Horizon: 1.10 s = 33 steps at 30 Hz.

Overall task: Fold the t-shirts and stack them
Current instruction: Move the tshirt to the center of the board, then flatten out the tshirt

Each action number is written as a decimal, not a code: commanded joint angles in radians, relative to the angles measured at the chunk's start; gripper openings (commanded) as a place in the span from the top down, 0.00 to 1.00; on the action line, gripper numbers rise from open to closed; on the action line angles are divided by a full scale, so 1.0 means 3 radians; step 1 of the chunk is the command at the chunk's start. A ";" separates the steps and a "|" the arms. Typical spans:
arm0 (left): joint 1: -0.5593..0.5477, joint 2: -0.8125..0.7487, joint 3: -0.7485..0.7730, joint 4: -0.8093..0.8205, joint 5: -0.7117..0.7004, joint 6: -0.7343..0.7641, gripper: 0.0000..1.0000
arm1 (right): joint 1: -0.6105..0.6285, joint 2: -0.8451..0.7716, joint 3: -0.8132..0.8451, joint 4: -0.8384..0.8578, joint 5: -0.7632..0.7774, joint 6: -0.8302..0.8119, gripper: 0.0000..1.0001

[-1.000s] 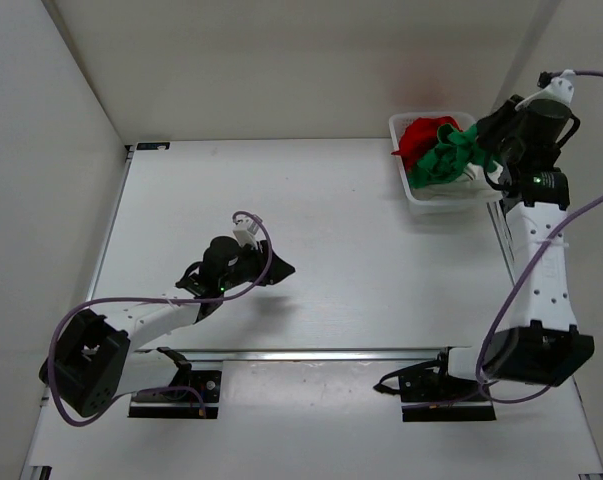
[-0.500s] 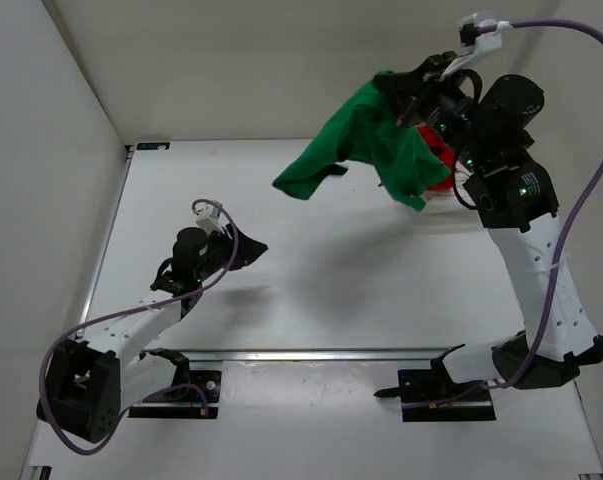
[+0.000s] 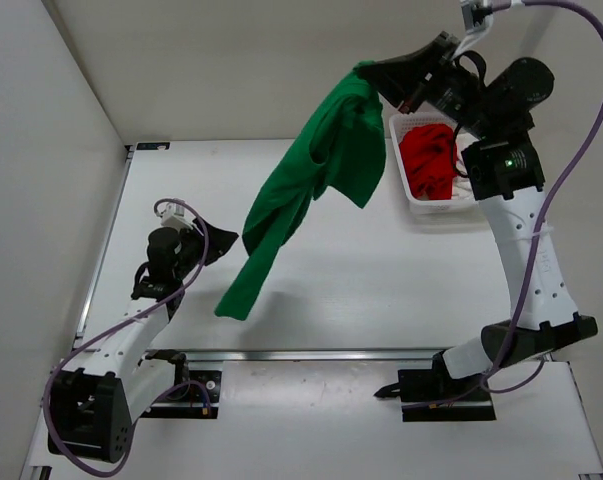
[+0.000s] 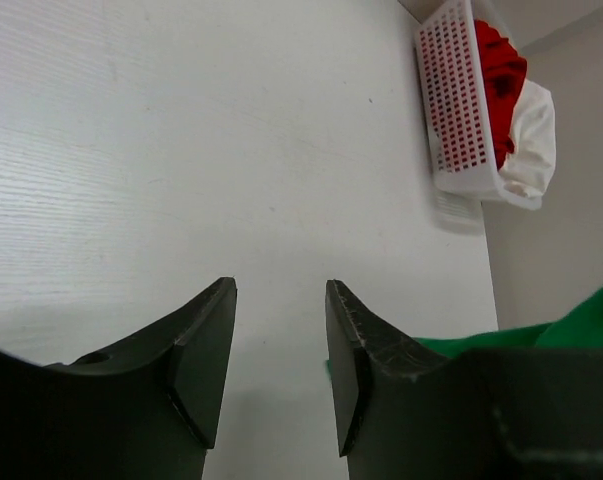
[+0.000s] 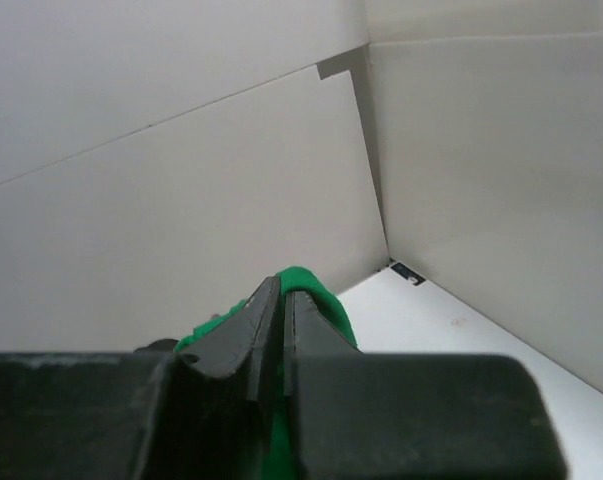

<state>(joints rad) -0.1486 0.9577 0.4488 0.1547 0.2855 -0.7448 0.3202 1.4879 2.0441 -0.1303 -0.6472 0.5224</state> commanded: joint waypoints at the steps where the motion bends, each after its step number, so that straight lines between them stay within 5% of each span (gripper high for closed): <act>1: 0.0107 -0.0063 -0.0084 -0.0040 -0.0087 -0.0059 0.48 | -0.0381 -0.0423 -0.1011 0.1194 -0.0879 0.0575 1.00; 4: 0.0127 -0.0068 -0.0060 -0.0060 -0.0189 -0.0069 0.48 | -0.0602 -0.0878 -0.2746 0.2231 -0.1278 0.0773 1.00; 7: 0.0086 -0.0007 -0.0044 -0.0101 -0.0302 -0.0023 0.48 | -0.1152 -0.1053 -0.3987 0.2968 -0.1137 0.1050 1.00; 10: 0.0051 0.0055 -0.0115 -0.0096 -0.0394 -0.0007 0.48 | -0.1506 -0.0819 -0.4506 0.2542 -0.0901 0.1116 0.98; 12: -0.0021 0.0050 -0.0141 -0.0162 -0.0486 0.0023 0.48 | -0.1716 -0.0722 -0.4655 0.2516 -0.0768 0.1279 0.76; 14: -0.0031 0.0009 -0.0146 -0.0229 -0.0573 0.0064 0.48 | -0.1676 -0.0654 -0.4590 0.2293 -0.0626 0.1250 0.63; 16: -0.0006 -0.0037 -0.0166 -0.0296 -0.0665 0.0090 0.47 | -0.1331 -0.0680 -0.4112 0.1470 -0.0197 0.0605 0.56; 19: -0.0041 -0.0017 -0.0141 -0.0357 -0.0792 0.0141 0.44 | -0.0427 -0.0598 -0.3416 -0.0002 0.1518 -0.0185 0.58; 21: -0.0062 0.0115 -0.0141 -0.0393 -0.0859 0.0181 0.43 | 0.0046 -0.0517 -0.3306 -0.0158 0.1986 -0.0391 0.72; 22: -0.0092 0.0207 -0.0126 -0.0413 -0.0936 0.0187 0.44 | 0.0356 -0.0410 -0.3311 -0.0134 0.2004 -0.0452 0.84; 24: -0.0078 0.0289 -0.0171 -0.0358 -0.0926 0.0167 0.43 | 0.0526 -0.0288 -0.3332 -0.0098 0.1851 -0.0448 0.94; 33: 0.0158 0.0509 -0.0345 -0.0051 -0.0983 -0.0069 0.41 | 0.1713 0.0945 -0.2646 -0.0185 0.2253 -0.1092 0.69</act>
<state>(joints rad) -0.1223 1.0901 0.3565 0.0887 0.0116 -0.7345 0.7574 1.7519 1.1980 -0.1761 -0.0879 0.2951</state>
